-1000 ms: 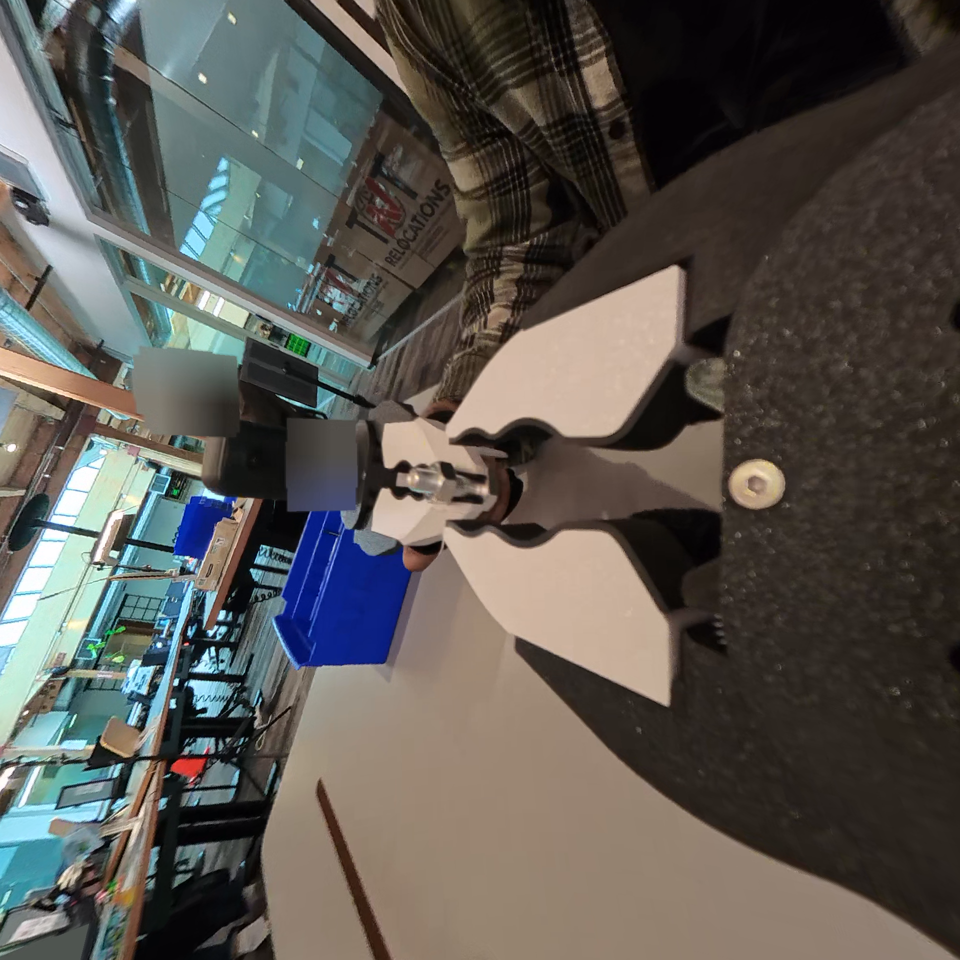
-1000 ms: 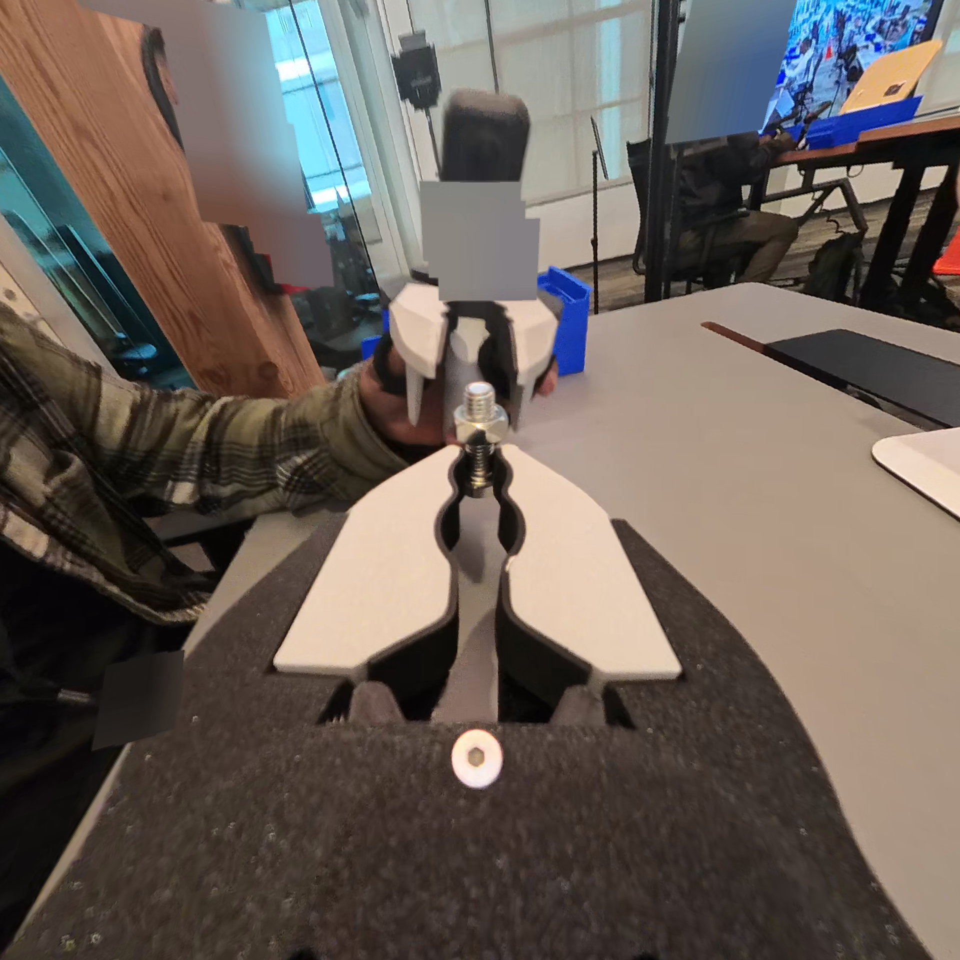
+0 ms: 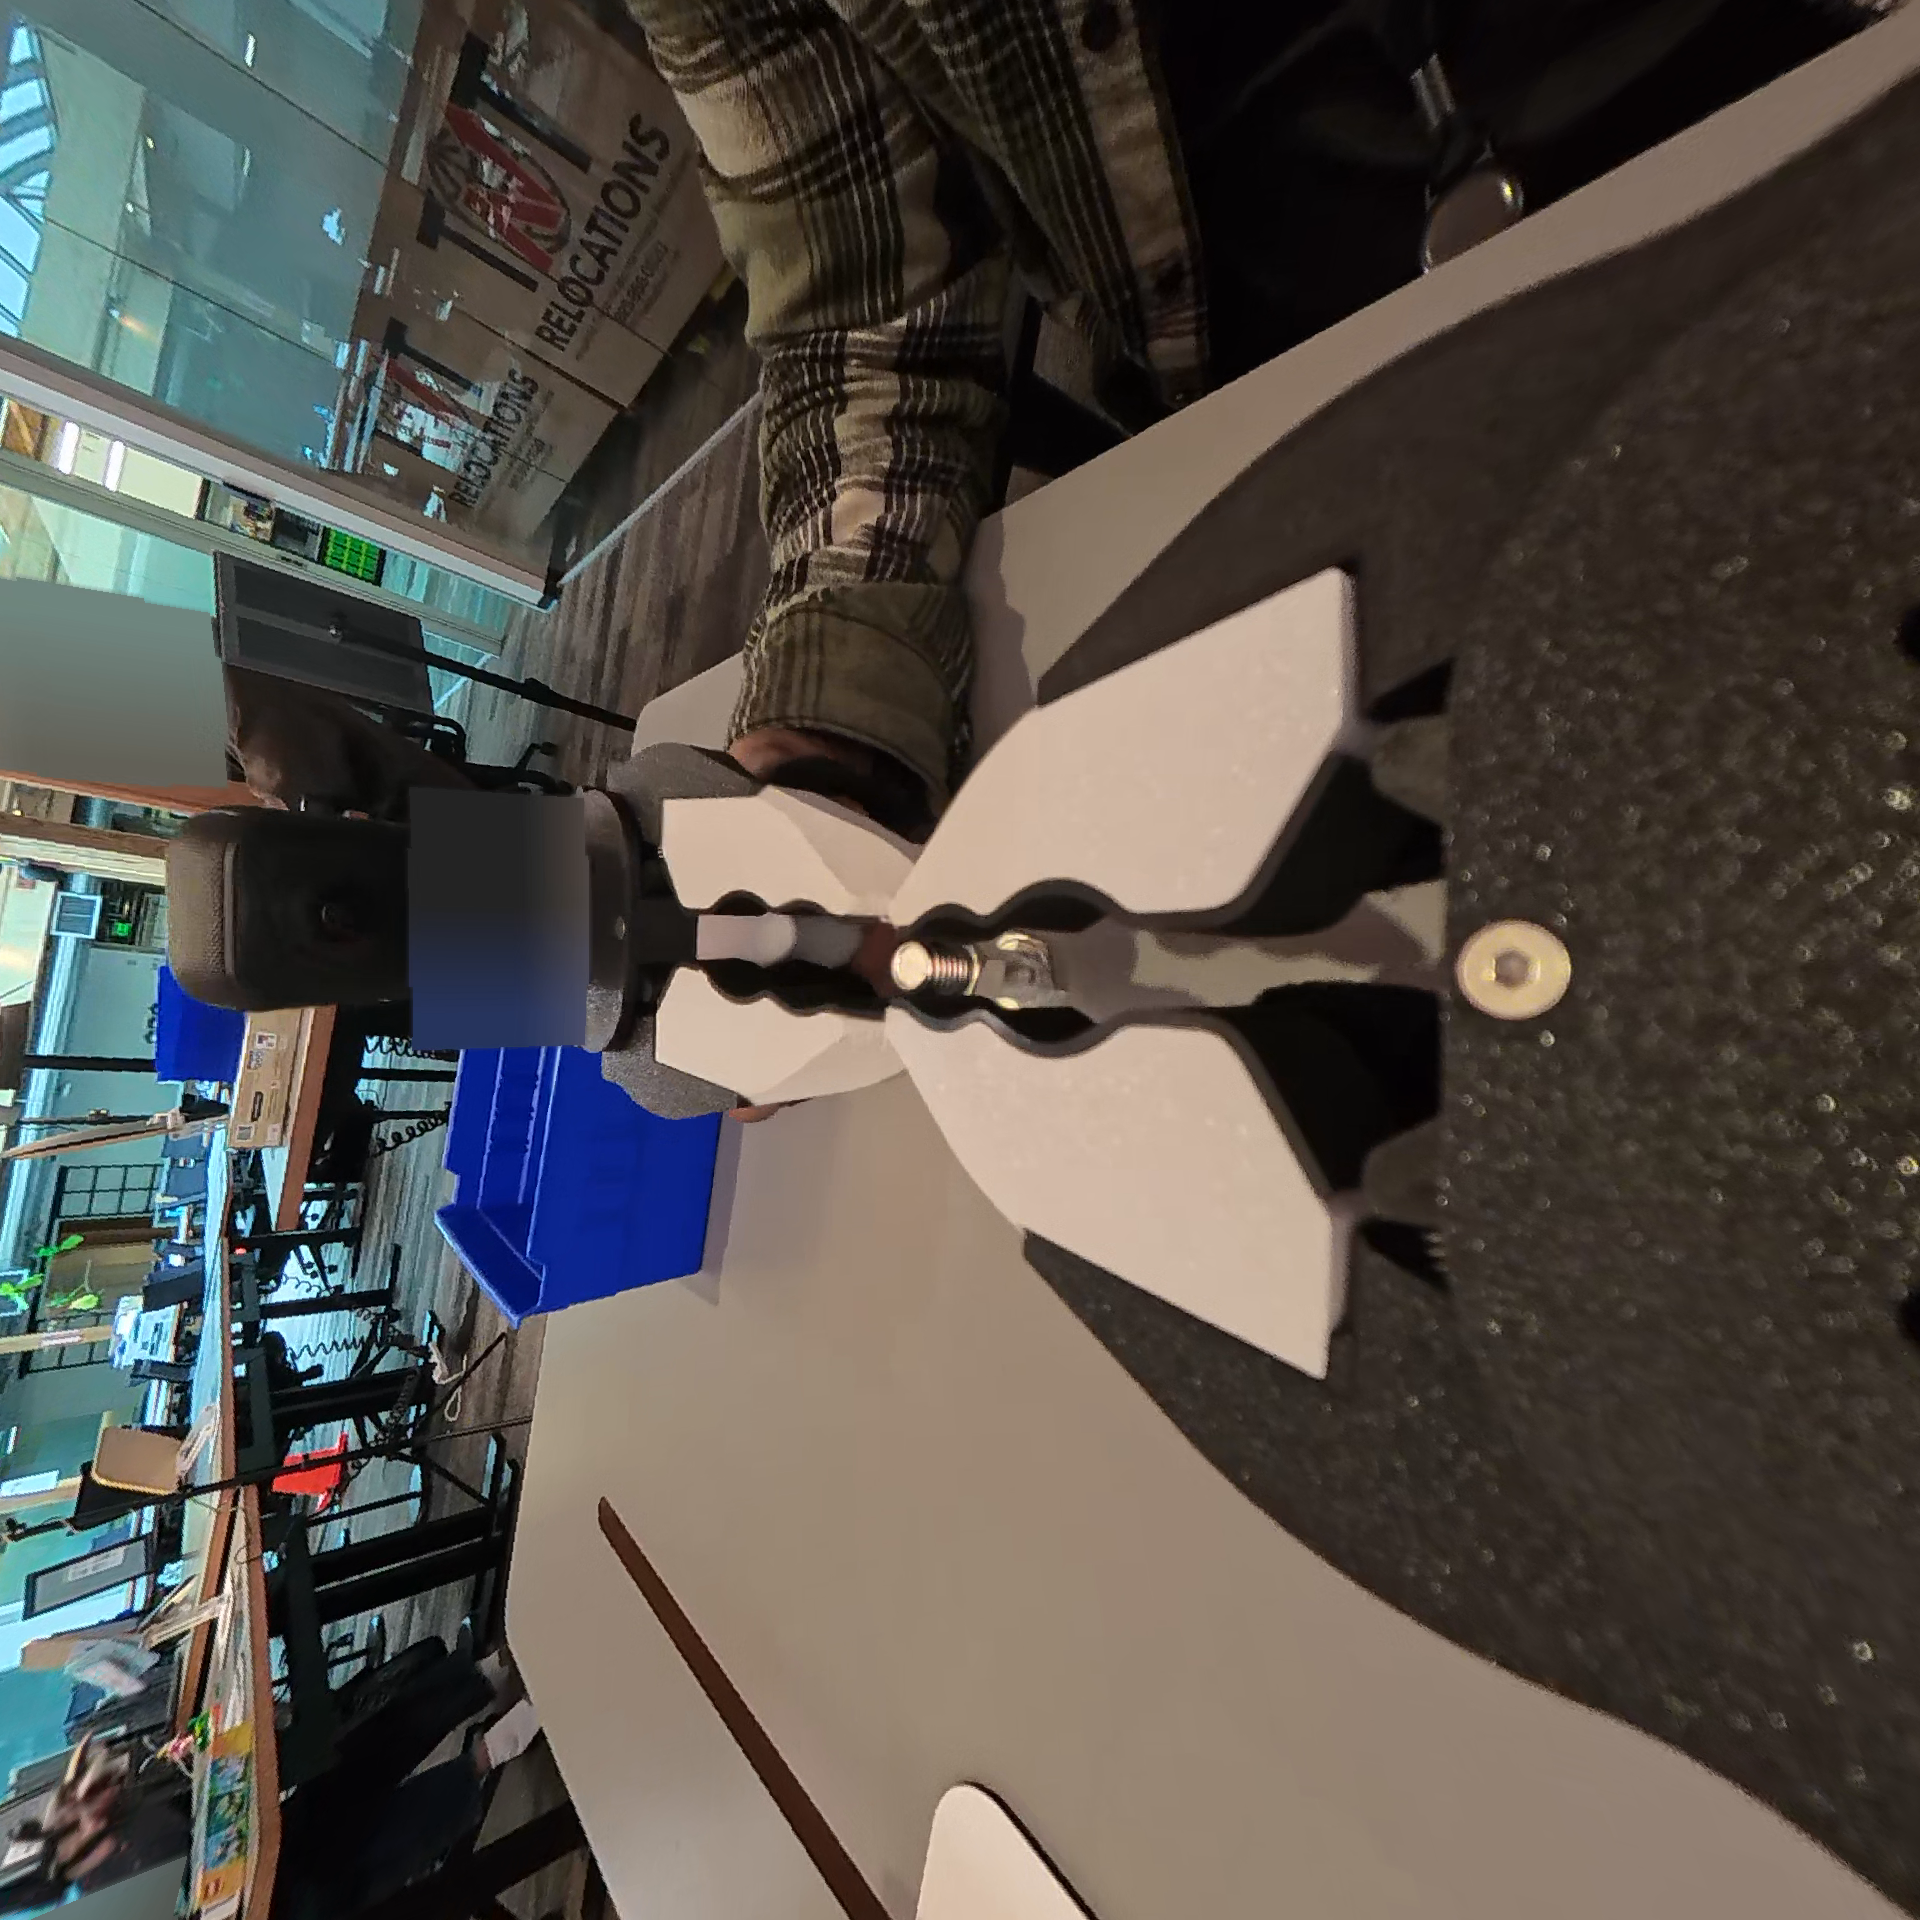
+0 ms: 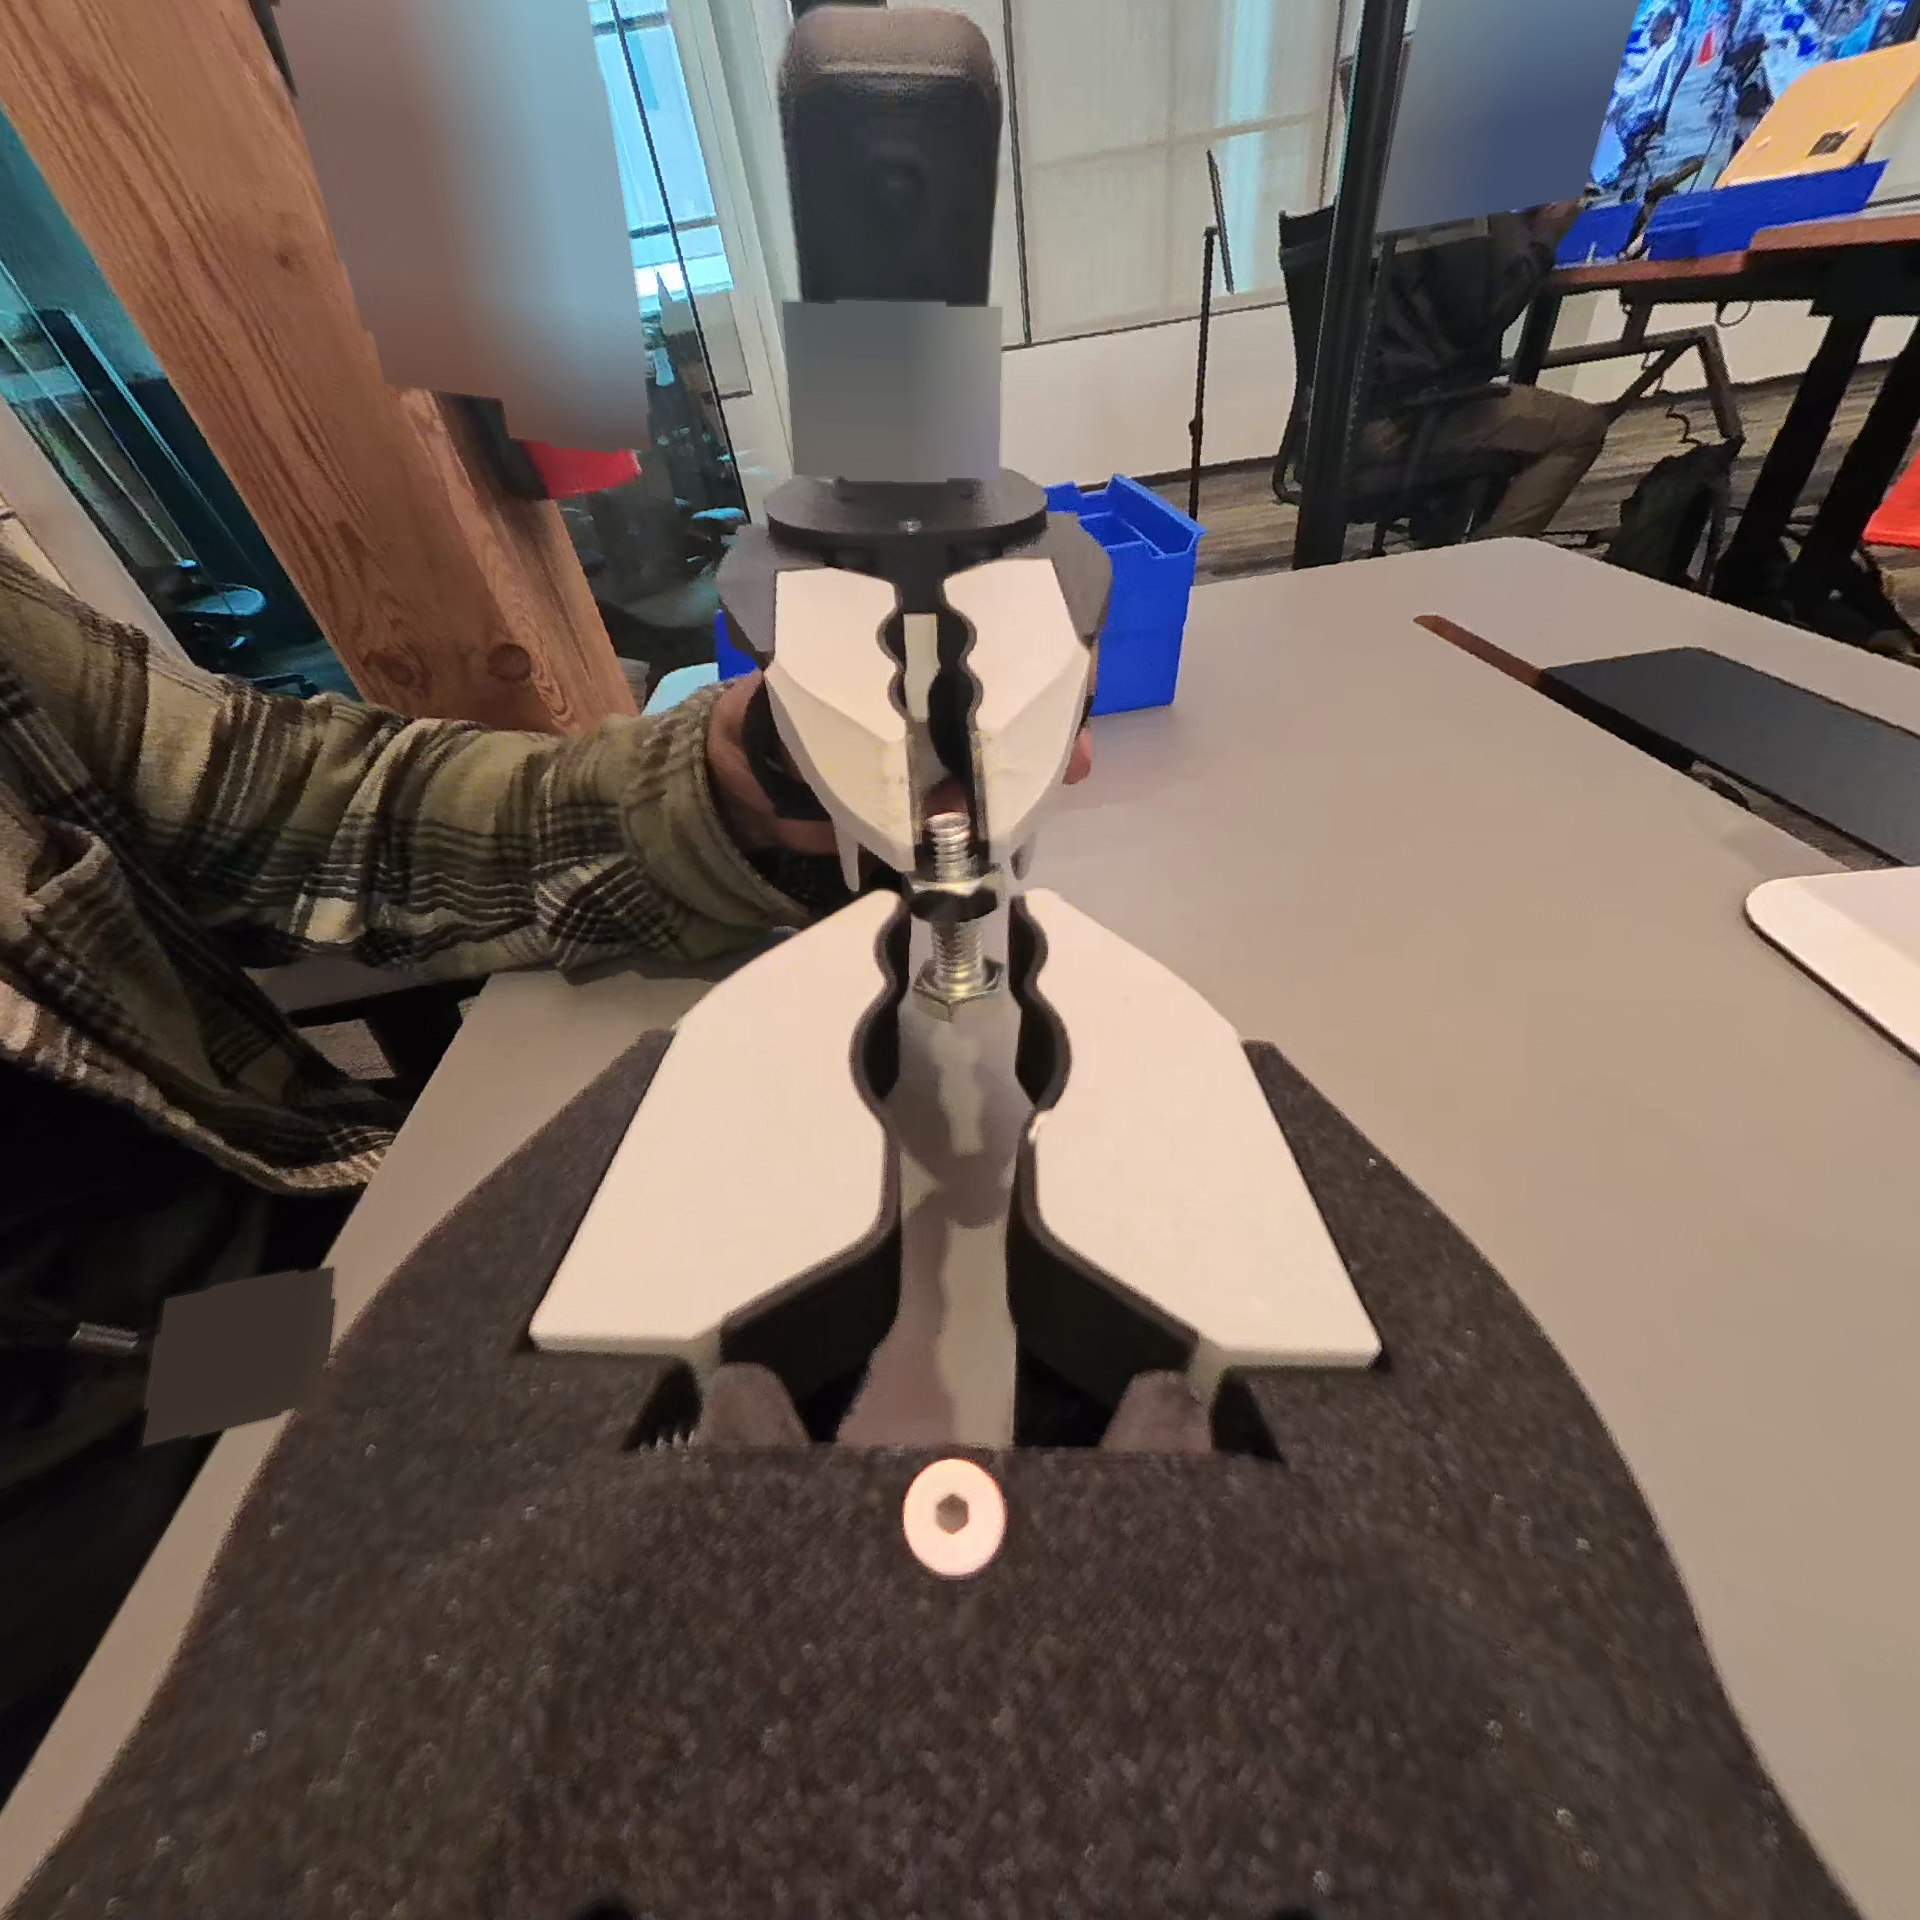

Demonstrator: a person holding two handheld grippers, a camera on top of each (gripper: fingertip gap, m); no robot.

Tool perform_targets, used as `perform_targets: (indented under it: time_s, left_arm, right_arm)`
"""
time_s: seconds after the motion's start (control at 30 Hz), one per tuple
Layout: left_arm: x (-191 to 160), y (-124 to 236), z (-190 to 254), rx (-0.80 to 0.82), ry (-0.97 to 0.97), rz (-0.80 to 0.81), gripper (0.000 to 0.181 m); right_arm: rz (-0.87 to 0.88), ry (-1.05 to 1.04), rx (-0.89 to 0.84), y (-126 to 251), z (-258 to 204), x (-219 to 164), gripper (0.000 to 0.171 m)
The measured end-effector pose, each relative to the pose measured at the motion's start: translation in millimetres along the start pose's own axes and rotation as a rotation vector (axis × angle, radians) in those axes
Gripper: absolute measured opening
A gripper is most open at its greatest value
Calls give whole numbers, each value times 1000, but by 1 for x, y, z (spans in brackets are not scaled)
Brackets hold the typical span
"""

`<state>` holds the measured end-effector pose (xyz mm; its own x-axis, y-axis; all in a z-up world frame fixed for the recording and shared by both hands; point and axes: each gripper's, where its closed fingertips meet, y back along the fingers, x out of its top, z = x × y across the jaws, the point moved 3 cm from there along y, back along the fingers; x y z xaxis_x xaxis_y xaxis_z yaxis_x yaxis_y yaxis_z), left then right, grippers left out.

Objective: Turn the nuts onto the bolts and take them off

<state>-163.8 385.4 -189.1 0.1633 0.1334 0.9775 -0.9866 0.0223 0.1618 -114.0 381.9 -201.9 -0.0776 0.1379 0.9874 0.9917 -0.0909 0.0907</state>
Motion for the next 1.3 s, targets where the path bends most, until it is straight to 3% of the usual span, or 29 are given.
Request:
perform_targets:
  time_s: [0.53, 0.67, 0.87, 1.3]
  left_arm:
    - [0, -5, 3, -60, 63, 26, 10]
    - [5, 1, -5, -83, 141, 103, 33]
    - [-6, -8, -6, -105, 155, 70, 44]
    - [-12, -20, 2, -93, 89, 34, 24]
  right_arm:
    - [-22, -11, 22, -4, -3, -3, 19]
    - [23, -54, 11, 3, 4, -1, 19]
    - [152, -89, 41, 12, 6, 12, 18]
    - [178, -85, 99, 7, -2, 15, 18]
